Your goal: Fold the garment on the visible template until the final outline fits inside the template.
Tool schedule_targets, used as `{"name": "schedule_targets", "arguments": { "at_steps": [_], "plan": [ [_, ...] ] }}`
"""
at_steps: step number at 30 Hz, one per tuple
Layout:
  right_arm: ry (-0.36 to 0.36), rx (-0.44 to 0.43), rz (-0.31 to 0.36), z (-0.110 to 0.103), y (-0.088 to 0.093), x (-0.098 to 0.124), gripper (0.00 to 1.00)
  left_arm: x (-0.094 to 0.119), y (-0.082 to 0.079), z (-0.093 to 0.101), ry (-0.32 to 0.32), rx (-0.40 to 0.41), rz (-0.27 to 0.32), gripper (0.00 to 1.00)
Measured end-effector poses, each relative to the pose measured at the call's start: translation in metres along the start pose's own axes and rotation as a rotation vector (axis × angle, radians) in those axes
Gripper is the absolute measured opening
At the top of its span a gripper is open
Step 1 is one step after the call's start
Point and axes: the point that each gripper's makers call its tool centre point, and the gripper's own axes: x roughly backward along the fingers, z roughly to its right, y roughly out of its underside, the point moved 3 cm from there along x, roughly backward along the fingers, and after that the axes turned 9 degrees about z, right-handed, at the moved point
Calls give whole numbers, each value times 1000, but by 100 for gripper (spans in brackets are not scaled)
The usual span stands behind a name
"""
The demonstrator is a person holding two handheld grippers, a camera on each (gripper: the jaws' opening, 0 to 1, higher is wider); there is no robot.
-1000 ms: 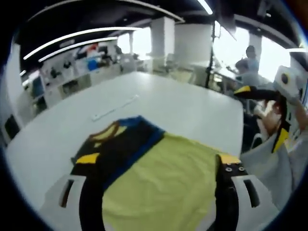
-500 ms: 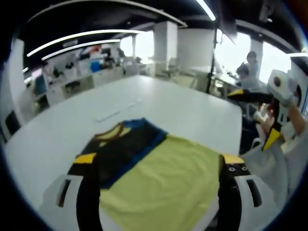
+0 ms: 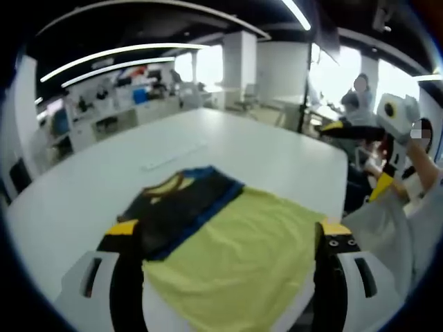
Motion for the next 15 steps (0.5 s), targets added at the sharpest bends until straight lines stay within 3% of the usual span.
{"name": "schedule_targets", "arguments": {
  "at_steps": [15],
  "plan": [
    [5,9,-4,0,-5,-5,100,26,1,-6,-27,-11,34,100]
  ]
}}
